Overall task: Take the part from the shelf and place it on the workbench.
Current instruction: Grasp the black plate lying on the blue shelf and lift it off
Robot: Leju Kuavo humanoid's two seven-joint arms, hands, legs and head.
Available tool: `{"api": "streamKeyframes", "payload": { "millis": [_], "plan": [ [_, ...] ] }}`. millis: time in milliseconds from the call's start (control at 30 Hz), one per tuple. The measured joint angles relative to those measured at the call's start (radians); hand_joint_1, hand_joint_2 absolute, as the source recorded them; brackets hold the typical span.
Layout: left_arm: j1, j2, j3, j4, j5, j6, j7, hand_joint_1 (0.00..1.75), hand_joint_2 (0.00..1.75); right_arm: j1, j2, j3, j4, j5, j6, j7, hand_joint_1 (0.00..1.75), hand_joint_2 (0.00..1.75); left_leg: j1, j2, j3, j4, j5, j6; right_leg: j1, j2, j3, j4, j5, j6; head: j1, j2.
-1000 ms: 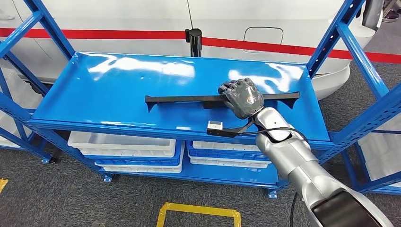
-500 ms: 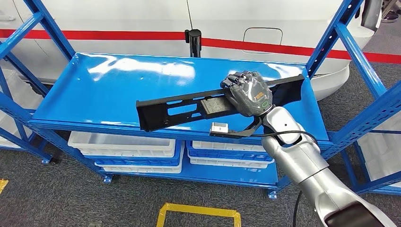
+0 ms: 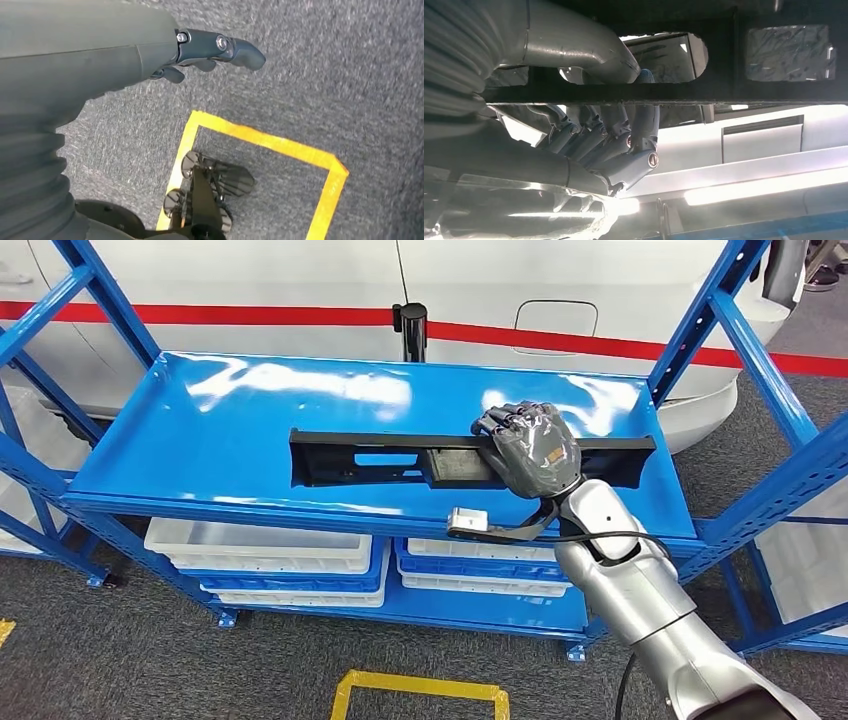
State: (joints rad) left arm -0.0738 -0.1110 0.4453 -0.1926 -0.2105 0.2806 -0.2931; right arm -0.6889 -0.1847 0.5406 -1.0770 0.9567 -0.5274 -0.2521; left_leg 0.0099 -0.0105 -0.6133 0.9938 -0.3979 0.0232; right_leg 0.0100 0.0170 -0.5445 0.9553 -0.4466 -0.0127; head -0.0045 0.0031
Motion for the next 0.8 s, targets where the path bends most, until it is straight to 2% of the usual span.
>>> {"api": "streamKeyframes", "payload": {
  "millis": [100, 167, 200, 267, 300, 333, 367, 433, 467, 500, 567, 633, 667, 700, 767, 800],
  "plan": [
    [0.000, -0.002, -0.007, 0.000, -0.004, -0.009, 0.000, 0.00, 1.75, 0.001, -0.001, -0.002, -0.005, 0.001, 0.006, 0.000, 1.75, 1.75, 0.003, 0.001, 0.008, -0.009, 0.004, 0.008, 0.002, -0.001, 0.004, -0.002, -0.001, 0.006, 0.000, 0.000],
    [-0.001, -0.005, -0.009, 0.000, -0.007, -0.010, -0.004, 0.00, 1.75, -0.001, -0.003, -0.007, -0.010, 0.003, 0.009, -0.001, 1.75, 1.75, 0.010, 0.004, 0.023, -0.032, 0.015, 0.016, 0.004, -0.003, -0.013, 0.034, -0.022, 0.008, 0.001, 0.000],
    [-0.001, -0.006, -0.010, 0.000, -0.009, -0.010, -0.006, 0.00, 1.75, -0.002, -0.004, -0.010, -0.011, 0.003, 0.012, -0.001, 1.75, 1.75, 0.013, 0.006, 0.029, -0.041, 0.019, 0.019, 0.002, -0.005, -0.035, 0.080, -0.044, 0.008, 0.002, 0.000],
    [-0.002, -0.009, -0.010, 0.000, -0.010, -0.011, -0.010, 0.00, 1.75, 0.002, -0.006, -0.013, -0.011, 0.005, 0.016, -0.001, 1.75, 1.75, 0.013, 0.006, 0.030, -0.042, 0.022, 0.020, -0.010, -0.005, -0.105, 0.220, -0.093, 0.011, 0.002, 0.000],
    [-0.002, -0.010, -0.010, 0.000, -0.010, -0.011, -0.011, 0.00, 1.75, 0.007, -0.008, -0.014, -0.011, 0.006, 0.016, -0.001, 1.75, 1.75, 0.014, 0.006, 0.029, -0.042, 0.022, 0.019, -0.017, -0.006, -0.133, 0.273, -0.107, 0.017, 0.002, 0.000],
    [-0.001, -0.011, -0.010, 0.000, -0.010, -0.011, -0.011, 0.00, 1.75, 0.012, -0.009, -0.015, -0.011, 0.007, 0.016, -0.001, 1.75, 1.75, 0.016, 0.005, 0.028, -0.041, 0.023, 0.016, -0.025, -0.006, -0.145, 0.291, -0.106, 0.029, 0.002, 0.000],
    [-0.001, -0.011, -0.010, 0.000, -0.010, -0.012, -0.012, 0.00, 1.75, 0.014, -0.009, -0.016, -0.011, 0.008, 0.017, -0.001, 1.75, 1.75, 0.020, 0.005, 0.028, -0.039, 0.022, 0.011, -0.033, -0.007, -0.133, 0.262, -0.088, 0.044, 0.002, 0.000],
    [-0.001, -0.012, -0.010, 0.000, -0.009, -0.016, -0.012, 0.00, 1.75, 0.016, -0.009, -0.018, -0.011, 0.009, 0.019, -0.001, 1.75, 1.75, 0.030, 0.004, 0.024, -0.027, 0.018, -0.006, -0.050, -0.011, -0.066, 0.121, -0.029, 0.078, 0.002, 0.000],
    [-0.001, -0.011, -0.010, -0.001, -0.009, -0.017, -0.012, 0.00, 1.75, 0.016, -0.009, -0.018, -0.011, 0.010, 0.021, -0.001, 1.75, 1.75, 0.033, 0.003, 0.019, -0.019, 0.015, -0.017, -0.053, -0.011, -0.037, 0.063, -0.007, 0.087, 0.004, 0.000],
    [-0.001, -0.010, -0.010, -0.001, -0.009, -0.017, -0.012, 0.00, 1.75, 0.017, -0.008, -0.018, -0.011, 0.011, 0.023, -0.002, 1.75, 1.75, 0.034, 0.002, 0.014, -0.012, 0.013, -0.027, -0.053, -0.010, -0.022, 0.031, 0.004, 0.086, 0.005, 0.000],
    [-0.002, -0.009, -0.010, -0.002, -0.010, -0.016, -0.012, 0.00, 1.75, 0.017, -0.007, -0.018, -0.011, 0.012, 0.026, -0.002, 1.75, 1.75, 0.033, 0.001, 0.007, -0.008, 0.013, -0.042, -0.045, -0.005, -0.028, 0.033, 0.006, 0.065, 0.005, 0.000],
    [0.000, -0.011, -0.010, -0.002, -0.011, -0.013, -0.012, 0.00, 1.75, 0.017, -0.006, -0.019, -0.011, 0.014, 0.028, -0.002, 1.75, 1.75, 0.038, 0.003, 0.001, -0.002, 0.010, -0.050, -0.044, -0.004, -0.036, 0.041, 0.008, 0.041, 0.003, 0.000],
    [0.000, -0.011, -0.010, -0.002, -0.011, -0.012, -0.012, 0.00, 1.75, 0.016, -0.005, -0.019, -0.011, 0.016, 0.028, -0.002, 1.75, 1.75, 0.041, 0.005, -0.008, 0.018, -0.006, -0.052, -0.043, -0.004, -0.039, 0.041, 0.011, 0.032, 0.002, 0.000],
    [0.000, -0.011, -0.010, -0.002, -0.012, -0.011, -0.013, 0.00, 1.75, 0.016, -0.004, -0.019, -0.011, 0.018, 0.028, -0.002, 1.75, 1.75, 0.041, 0.007, -0.026, 0.060, -0.036, -0.052, -0.042, -0.004, -0.042, 0.041, 0.015, 0.025, 0.002, 0.000],
    [-0.001, -0.011, -0.010, -0.002, -0.012, -0.011, -0.013, 0.00, 1.75, 0.016, -0.002, -0.019, -0.010, 0.021, 0.028, -0.002, 1.75, 1.75, 0.036, 0.009, -0.082, 0.195, -0.116, -0.048, -0.031, -0.005, -0.048, 0.042, 0.020, 0.016, 0.001, 0.000],
    [0.000, -0.011, -0.010, -0.002, -0.013, -0.011, -0.013, 0.00, 1.75, 0.016, -0.001, -0.019, -0.009, 0.023, 0.028, -0.002, 1.75, 1.75, 0.032, 0.009, -0.109, 0.259, -0.146, -0.044, -0.024, -0.005, -0.052, 0.042, 0.023, 0.011, 0.000, 0.000]
  ]
}}
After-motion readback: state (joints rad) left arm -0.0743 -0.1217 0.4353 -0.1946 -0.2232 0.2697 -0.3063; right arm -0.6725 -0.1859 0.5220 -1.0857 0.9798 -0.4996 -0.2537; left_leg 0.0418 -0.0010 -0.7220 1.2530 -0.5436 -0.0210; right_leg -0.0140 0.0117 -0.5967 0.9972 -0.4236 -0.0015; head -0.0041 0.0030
